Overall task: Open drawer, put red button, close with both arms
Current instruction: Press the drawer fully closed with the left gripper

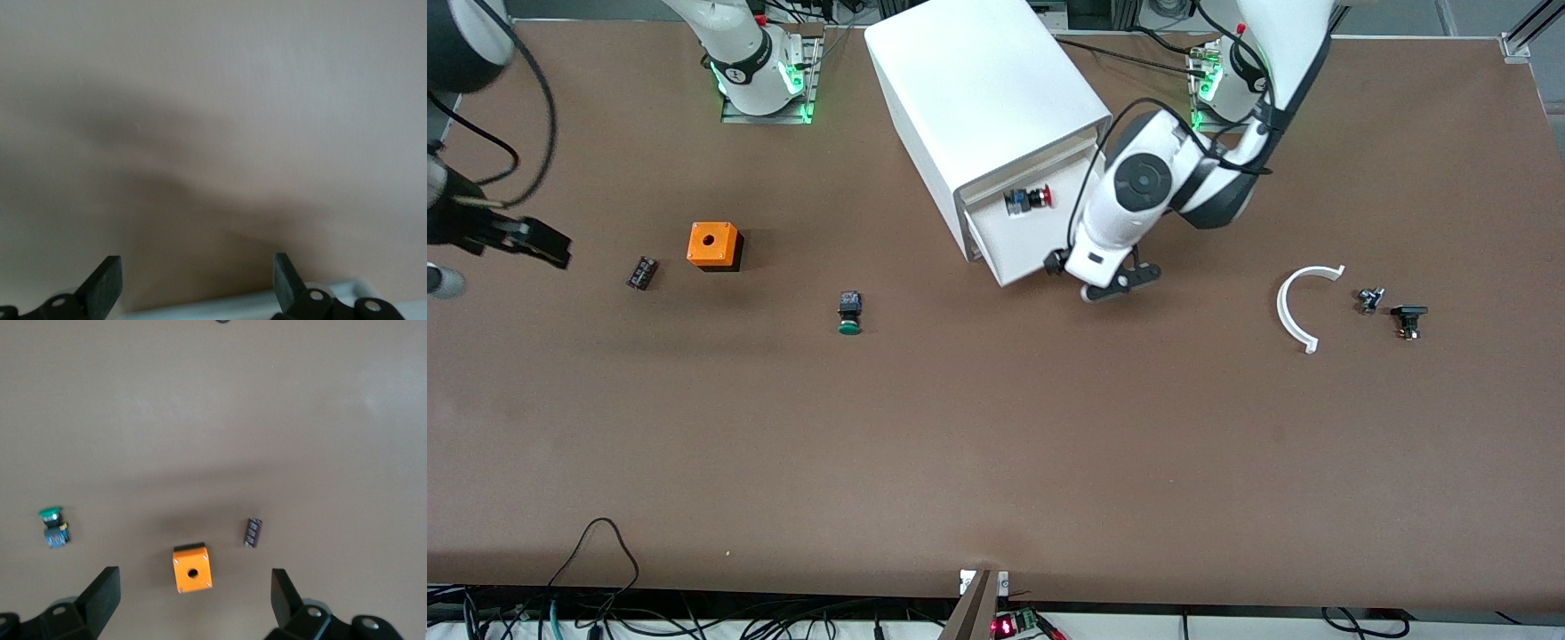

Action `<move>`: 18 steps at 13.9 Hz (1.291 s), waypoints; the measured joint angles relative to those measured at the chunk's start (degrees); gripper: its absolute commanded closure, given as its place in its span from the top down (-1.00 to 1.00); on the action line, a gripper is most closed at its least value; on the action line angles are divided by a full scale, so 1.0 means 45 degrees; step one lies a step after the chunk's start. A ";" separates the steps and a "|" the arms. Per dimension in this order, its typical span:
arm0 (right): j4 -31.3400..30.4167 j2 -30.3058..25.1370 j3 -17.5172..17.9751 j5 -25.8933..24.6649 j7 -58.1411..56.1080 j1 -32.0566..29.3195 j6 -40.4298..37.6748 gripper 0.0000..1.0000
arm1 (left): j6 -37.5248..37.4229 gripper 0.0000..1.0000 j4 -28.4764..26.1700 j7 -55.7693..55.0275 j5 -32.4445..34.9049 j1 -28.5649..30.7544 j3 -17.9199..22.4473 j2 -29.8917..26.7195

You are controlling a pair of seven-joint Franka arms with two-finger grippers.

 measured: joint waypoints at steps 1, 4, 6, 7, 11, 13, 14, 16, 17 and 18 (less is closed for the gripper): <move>-0.0184 -0.0368 -0.0280 0.0179 -0.0493 -0.0003 -0.0219 1.00 | 0.0000 1.00 -0.0300 -0.0006 0.0000 -0.0014 -0.0352 -0.0119; -0.0494 -0.1328 -0.0527 0.0372 -0.0947 -0.0002 -0.0971 1.00 | 0.0008 1.00 -0.0810 -0.0007 0.0000 -0.0021 -0.1213 -0.0334; -0.0636 -0.1684 -0.0610 0.0711 -0.1057 0.0005 -0.1047 1.00 | 0.0008 1.00 -0.0874 -0.0005 0.0000 -0.0022 -0.1762 -0.0404; -0.0688 -0.1752 -0.0756 0.0940 -0.1240 0.0005 -0.1048 1.00 | 0.0010 1.00 -0.0887 -0.0017 0.0007 -0.0025 -0.1963 -0.0458; -0.1059 -0.2041 -0.1071 0.1180 -0.1524 0.0003 -0.1054 1.00 | 0.0025 1.00 -0.1061 -0.0019 0.0008 0.0051 -0.1980 -0.0573; -0.1613 -0.2347 -0.1072 0.1189 -0.1524 0.0008 -0.0896 1.00 | 0.0132 1.00 -0.1055 -0.0023 0.0008 0.0347 -0.1988 -0.0813; -0.1789 -0.2397 -0.1064 0.1194 -0.1525 0.0028 -0.0665 1.00 | 0.0343 1.00 -0.1050 -0.0018 0.0009 0.0674 -0.1982 -0.1015; -0.1960 -0.2387 -0.0916 0.1235 -0.1540 0.0116 -0.0305 1.00 | 0.1207 1.00 -0.1015 -0.0002 0.0009 0.1391 -0.1852 -0.1361; -0.1987 -0.2387 -0.0719 0.1249 -0.1541 0.0191 -0.0298 1.00 | 0.1634 1.00 -0.0962 0.0007 0.0009 0.1755 -0.1667 -0.1494; -0.1992 -0.2388 -0.0489 0.1249 -0.1539 0.0269 -0.0310 1.00 | 0.1875 1.00 -0.0850 0.0061 0.0010 0.2095 -0.1429 -0.1611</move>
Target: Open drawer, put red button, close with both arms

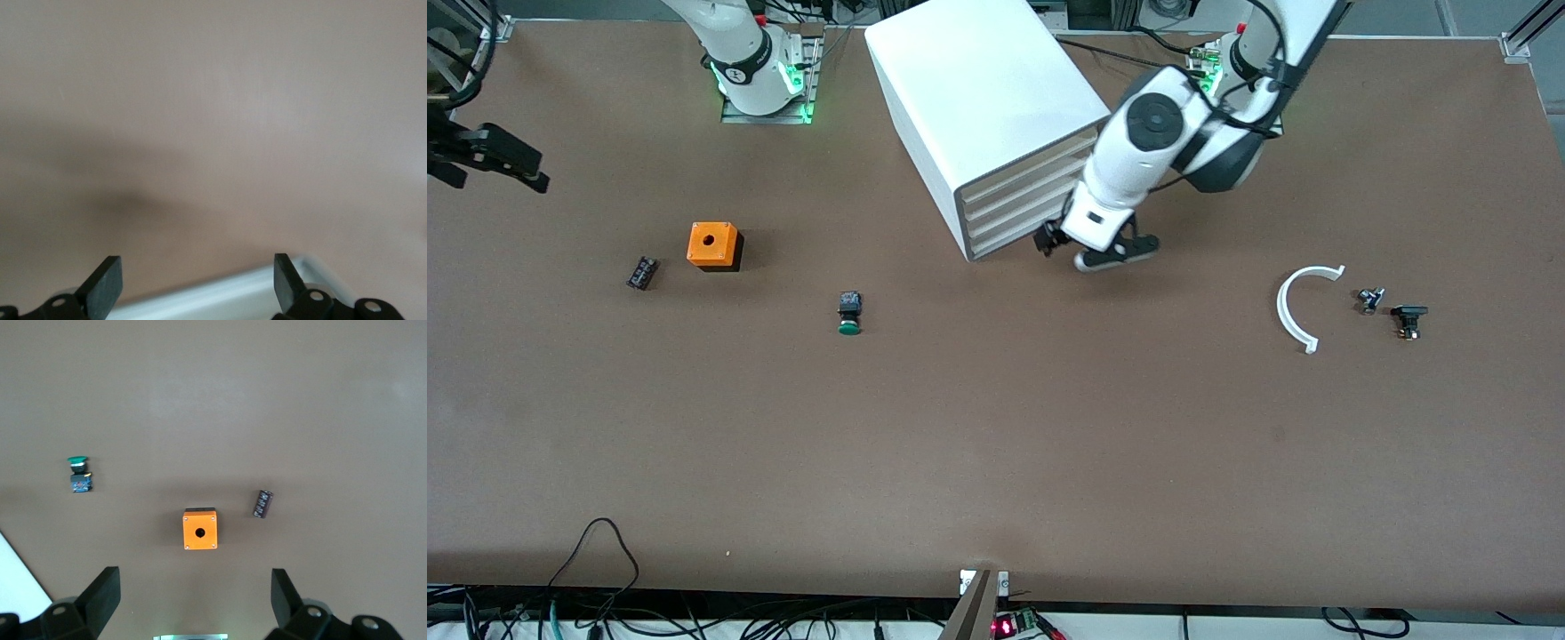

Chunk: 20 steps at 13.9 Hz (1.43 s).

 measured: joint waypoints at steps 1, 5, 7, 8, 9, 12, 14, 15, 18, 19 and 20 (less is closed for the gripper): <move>-0.0010 0.0000 0.0179 0.0000 0.0006 0.0054 -0.0059 1.00 | 0.0071 1.00 0.0159 0.0245 0.0015 0.0265 0.0239 -0.0097; -0.0394 0.0001 0.0320 0.0000 0.0172 0.0113 -0.0490 1.00 | -0.1126 1.00 0.1138 0.3818 0.0028 0.0709 0.1764 -0.0704; -0.0493 -0.0008 0.0304 -0.0001 0.0420 0.0111 -0.0707 1.00 | -0.2805 1.00 0.2190 0.5978 0.0025 0.0865 0.2696 -0.0934; -0.0503 -0.0010 0.0301 -0.0001 0.0549 0.0110 -0.0708 1.00 | -0.3708 1.00 0.2753 0.7133 0.0019 0.0909 0.3161 -0.1046; -0.0510 -0.0010 0.0293 -0.0001 0.0613 0.0109 -0.0695 1.00 | -0.4569 1.00 0.3273 0.8280 0.0011 0.0934 0.3639 -0.1152; -0.0579 -0.0009 0.0218 -0.0007 0.0661 0.0101 -0.0522 1.00 | -0.6476 1.00 0.4442 1.1450 0.0009 0.0981 0.4811 -0.1430; -0.0592 -0.0009 0.0144 -0.0027 0.0661 0.0071 -0.0178 1.00 | -0.7487 1.00 0.4968 1.2547 0.0010 0.0991 0.5217 -0.1676; -0.0599 -0.0001 0.0117 -0.0028 0.0662 0.0052 0.0138 1.00 | -0.8096 1.00 0.5252 1.2721 0.0012 0.0994 0.5339 -0.1793; -0.0590 -0.0009 0.0005 -0.0027 0.0668 0.0016 0.0790 1.00 | -0.8953 1.00 0.5785 1.2858 0.0032 0.0993 0.5942 -0.2187; -0.0589 -0.0009 -0.0040 -0.0027 0.0668 0.0002 0.0936 1.00 | -0.9175 1.00 0.5828 1.2957 0.0032 0.0999 0.6218 -0.2348; -0.0589 -0.0009 -0.0064 -0.0027 0.0668 -0.0004 0.1015 1.00 | -0.9429 1.00 0.5837 1.3016 0.0058 0.1007 0.6441 -0.2509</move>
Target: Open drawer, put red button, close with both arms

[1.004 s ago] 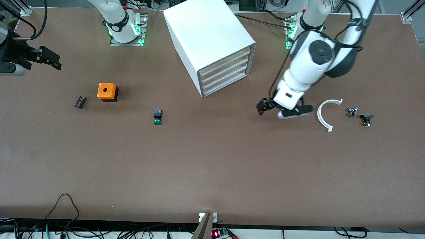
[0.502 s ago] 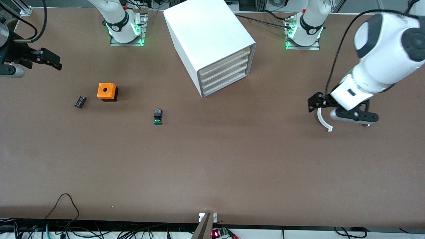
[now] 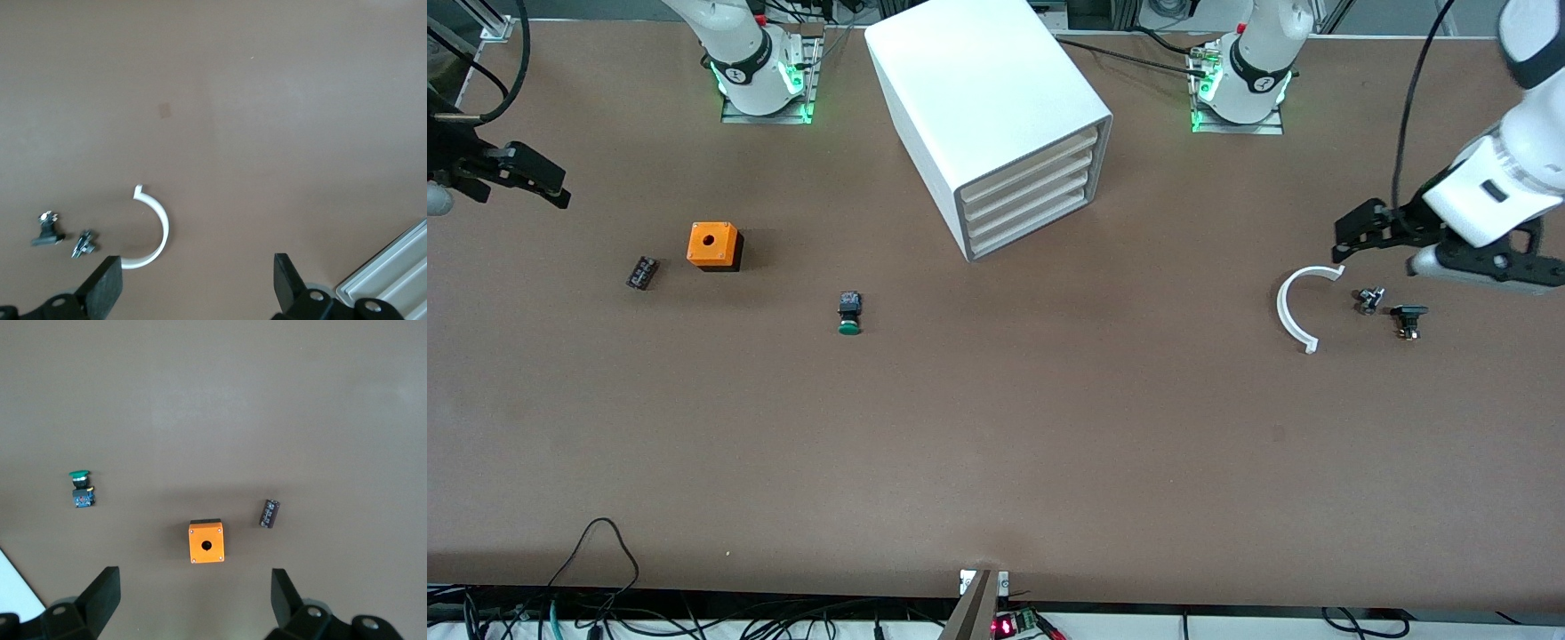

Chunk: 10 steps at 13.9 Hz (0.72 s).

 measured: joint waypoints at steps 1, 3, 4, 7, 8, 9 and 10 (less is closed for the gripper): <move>0.0001 -0.0001 -0.0006 0.0000 0.0000 0.0000 0.0024 1.00 | -0.0214 1.00 -0.0002 0.0037 0.0094 0.0004 0.0166 -0.0166; 0.0004 -0.0001 -0.0006 0.0000 0.0000 0.0000 0.0070 1.00 | -0.0391 1.00 -0.0006 0.0053 0.0464 0.0034 0.0315 -0.0423; 0.0005 -0.0001 -0.0006 0.0001 0.0001 0.0000 0.0071 1.00 | -0.0445 1.00 -0.0025 0.0053 0.0521 0.0101 0.0322 -0.0515; 0.0004 0.0000 -0.0075 0.0001 0.0009 -0.0004 0.0054 1.00 | -0.0616 1.00 -0.0049 0.0056 0.0528 0.0229 0.0330 -0.0556; 0.0003 0.0003 -0.0116 0.0001 0.0006 -0.0008 0.0050 1.00 | -0.0670 1.00 -0.0050 0.0056 0.0528 0.0227 0.0329 -0.0555; 0.0002 0.0006 -0.0149 0.0001 0.0004 -0.0010 0.0050 1.00 | -0.0724 1.00 -0.0049 0.0056 0.0528 0.0227 0.0328 -0.0555; 0.0001 0.0010 -0.0165 0.0001 0.0003 -0.0012 0.0049 1.00 | -0.0752 1.00 -0.0049 0.0056 0.0528 0.0226 0.0327 -0.0555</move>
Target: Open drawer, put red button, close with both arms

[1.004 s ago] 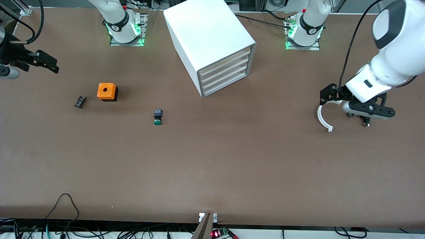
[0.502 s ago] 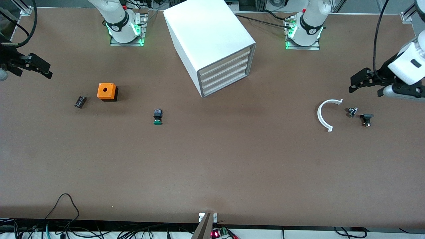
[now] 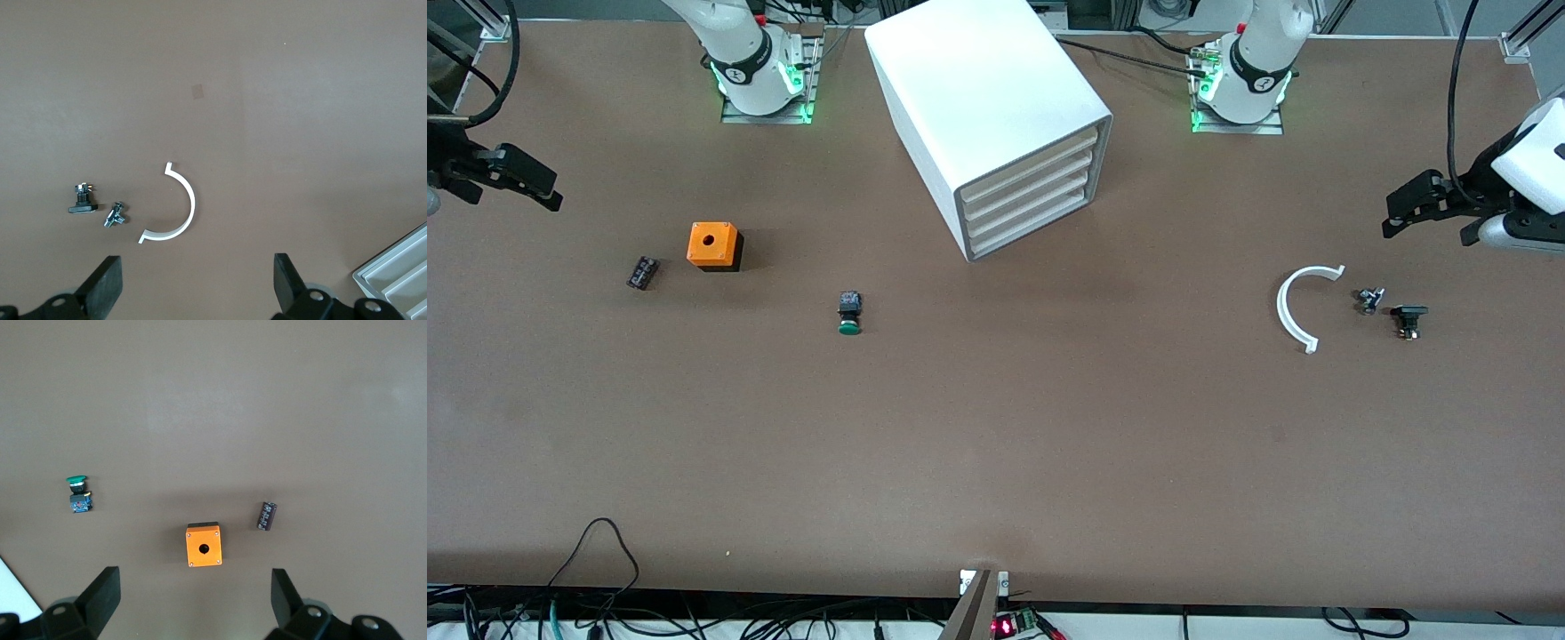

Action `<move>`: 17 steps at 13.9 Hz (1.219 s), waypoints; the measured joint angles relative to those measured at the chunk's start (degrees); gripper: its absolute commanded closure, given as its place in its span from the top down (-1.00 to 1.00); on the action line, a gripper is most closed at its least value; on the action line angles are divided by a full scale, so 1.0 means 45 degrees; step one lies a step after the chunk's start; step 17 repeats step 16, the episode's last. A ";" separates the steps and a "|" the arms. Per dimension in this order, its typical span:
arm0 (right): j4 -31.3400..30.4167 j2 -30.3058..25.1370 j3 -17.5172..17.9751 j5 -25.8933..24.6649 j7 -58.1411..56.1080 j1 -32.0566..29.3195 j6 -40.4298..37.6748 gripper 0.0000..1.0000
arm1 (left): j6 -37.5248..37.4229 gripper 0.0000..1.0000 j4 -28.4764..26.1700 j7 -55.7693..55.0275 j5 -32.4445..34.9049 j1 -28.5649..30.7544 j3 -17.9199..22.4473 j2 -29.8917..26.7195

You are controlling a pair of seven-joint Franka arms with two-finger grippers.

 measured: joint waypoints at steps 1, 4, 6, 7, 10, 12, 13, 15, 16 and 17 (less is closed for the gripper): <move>0.0000 0.0002 -0.0010 0.0000 -0.0010 0.0000 0.0000 1.00 | -0.0012 1.00 0.0001 0.0000 0.0000 -0.0003 -0.0007 0.0000; 0.0000 0.0003 -0.0015 -0.0001 -0.0544 0.0000 0.0000 1.00 | -0.0027 1.00 0.0002 0.0000 0.0000 -0.0017 -0.0032 0.0000; 0.0000 0.0003 -0.0043 -0.0001 -0.1098 -0.0001 0.0004 1.00 | -0.0049 1.00 0.0001 0.0000 0.0032 -0.0019 -0.0045 0.0000; 0.0000 0.0003 -0.0091 -0.0001 -0.1209 -0.0003 0.0013 1.00 | -0.0058 1.00 0.0001 0.0000 0.0170 -0.0017 -0.0039 0.0002; 0.0000 0.0003 -0.0217 -0.0001 -0.1307 -0.0005 0.0014 1.00 | -0.0260 1.00 -0.0004 0.0001 0.0518 -0.0014 -0.0020 0.0070; 0.0000 0.0003 -0.0249 -0.0001 -0.1312 -0.0006 0.0014 1.00 | -0.0318 1.00 -0.0009 0.0001 0.0521 -0.0013 -0.0013 0.0102; 0.0000 0.0003 -0.0266 -0.0001 -0.1313 -0.0007 0.0014 1.00 | -0.0326 1.00 -0.0009 0.0001 0.0521 -0.0013 -0.0013 0.0104; 0.0000 0.0003 -0.0288 -0.0001 -0.1316 -0.0007 0.0016 1.00 | -0.0332 1.00 -0.0009 0.0001 0.0521 -0.0009 -0.0010 0.0104; 0.0000 0.0003 -0.0296 -0.0001 -0.1317 -0.0007 0.0017 1.00 | -0.0333 1.00 -0.0009 0.0000 0.0521 0.0002 -0.0003 0.0104; 0.0000 0.0003 -0.0296 -0.0001 -0.1317 -0.0007 0.0017 1.00 | -0.0333 1.00 -0.0009 0.0000 0.0521 0.0002 -0.0003 0.0104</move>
